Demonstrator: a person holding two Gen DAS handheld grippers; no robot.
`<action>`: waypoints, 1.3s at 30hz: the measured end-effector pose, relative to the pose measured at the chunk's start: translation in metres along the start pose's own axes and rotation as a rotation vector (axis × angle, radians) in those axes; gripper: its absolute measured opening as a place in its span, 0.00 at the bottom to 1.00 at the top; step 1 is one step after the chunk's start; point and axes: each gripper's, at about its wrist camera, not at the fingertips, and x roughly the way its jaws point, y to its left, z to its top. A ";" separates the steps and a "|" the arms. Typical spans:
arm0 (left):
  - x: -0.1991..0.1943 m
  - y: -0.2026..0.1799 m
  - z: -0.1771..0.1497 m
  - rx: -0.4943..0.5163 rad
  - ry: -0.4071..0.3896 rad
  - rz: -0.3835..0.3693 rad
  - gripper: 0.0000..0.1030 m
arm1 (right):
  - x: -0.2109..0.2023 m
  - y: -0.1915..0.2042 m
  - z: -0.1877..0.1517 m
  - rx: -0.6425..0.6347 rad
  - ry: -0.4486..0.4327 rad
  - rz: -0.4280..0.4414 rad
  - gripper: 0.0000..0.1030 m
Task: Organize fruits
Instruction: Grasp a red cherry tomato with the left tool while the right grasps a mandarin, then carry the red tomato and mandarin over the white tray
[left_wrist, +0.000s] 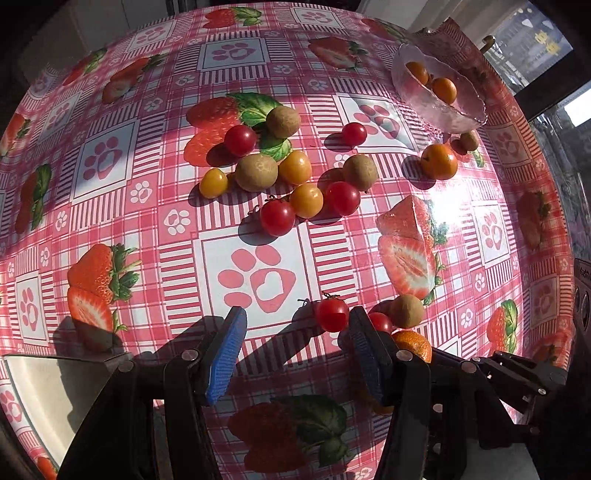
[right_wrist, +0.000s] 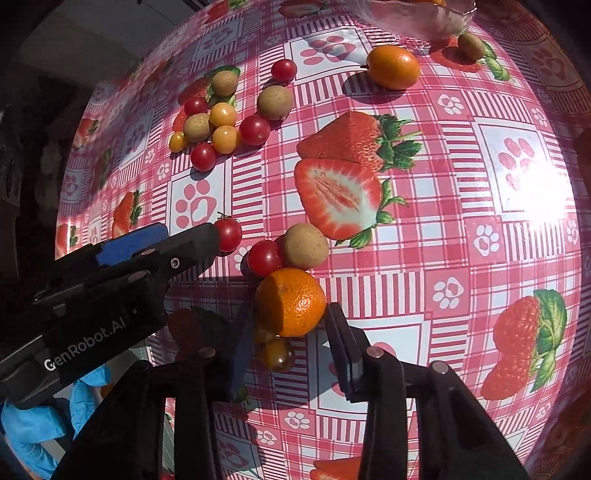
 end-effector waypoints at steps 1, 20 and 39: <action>0.004 -0.002 0.002 0.001 0.007 0.000 0.57 | 0.000 0.000 0.000 -0.001 -0.001 0.005 0.42; 0.023 -0.044 0.003 0.087 -0.002 0.075 0.20 | -0.022 -0.017 -0.008 -0.021 -0.060 0.041 0.38; -0.053 -0.005 -0.069 -0.013 -0.093 -0.003 0.21 | -0.050 0.006 -0.043 -0.093 -0.055 0.038 0.38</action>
